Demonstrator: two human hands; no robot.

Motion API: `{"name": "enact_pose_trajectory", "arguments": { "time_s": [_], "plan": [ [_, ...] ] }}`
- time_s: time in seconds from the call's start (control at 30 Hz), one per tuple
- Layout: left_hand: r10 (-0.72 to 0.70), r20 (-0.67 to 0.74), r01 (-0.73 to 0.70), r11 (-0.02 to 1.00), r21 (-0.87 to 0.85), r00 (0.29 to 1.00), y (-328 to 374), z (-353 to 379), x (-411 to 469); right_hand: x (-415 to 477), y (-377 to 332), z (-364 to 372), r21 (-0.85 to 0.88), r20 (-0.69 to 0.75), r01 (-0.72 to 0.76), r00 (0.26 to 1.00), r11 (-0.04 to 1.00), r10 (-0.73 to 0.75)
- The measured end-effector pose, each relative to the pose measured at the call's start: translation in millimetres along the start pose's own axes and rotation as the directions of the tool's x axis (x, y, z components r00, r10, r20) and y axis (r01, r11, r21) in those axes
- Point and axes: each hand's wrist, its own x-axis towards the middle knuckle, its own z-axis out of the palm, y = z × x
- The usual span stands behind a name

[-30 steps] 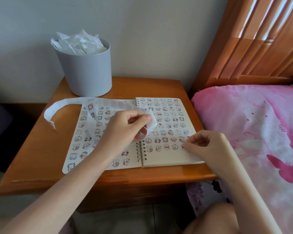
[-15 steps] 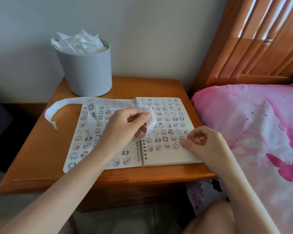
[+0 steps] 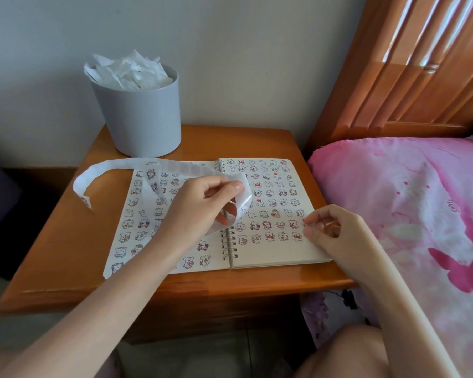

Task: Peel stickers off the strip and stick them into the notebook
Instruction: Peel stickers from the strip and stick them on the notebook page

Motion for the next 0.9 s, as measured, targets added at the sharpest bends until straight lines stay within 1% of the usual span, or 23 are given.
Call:
{"name": "enact_pose_trajectory", "arguments": {
  "time_s": [0.07,0.13,0.2,0.27,0.37,0.43,0.6,0.77,0.9],
  "plan": [
    [0.004,-0.003,-0.004,1.0,0.002,1.0,0,-1,0,-1,-2,3,0.028,-0.067,0.038,0.997,0.999,-0.037],
    [0.021,-0.002,-0.021,1.0,0.011,1.0,0,-1,0,-3,-12,7,0.085,-0.132,0.115,0.986,0.99,-0.103],
    [0.028,0.002,-0.028,0.999,-0.014,1.0,-1,-1,1,-4,-28,12,0.178,-0.136,0.2,0.975,0.964,-0.177],
    [0.025,0.001,-0.025,0.998,-0.056,1.0,-1,-1,1,-4,-41,19,0.273,-0.091,0.253,0.967,0.928,-0.237],
    [0.024,0.004,-0.023,0.99,-0.138,1.0,2,0,1,-2,-51,28,0.343,-0.013,0.256,0.963,0.904,-0.268],
    [0.036,0.003,-0.035,0.986,-0.162,0.999,3,0,1,-3,-52,34,0.354,0.012,0.257,0.96,0.899,-0.279],
    [0.054,-0.012,-0.055,0.989,-0.14,0.998,3,2,1,-3,-51,39,0.396,0.002,0.247,0.963,0.884,-0.27],
    [0.009,0.031,-0.002,0.974,-0.224,0.999,9,3,-4,-3,-51,37,0.418,-0.03,0.239,0.968,0.876,-0.25],
    [0.018,0.059,-0.008,0.987,-0.162,0.998,9,2,-5,-3,-49,36,0.406,-0.052,0.238,0.97,0.883,-0.237]
  ]
}}
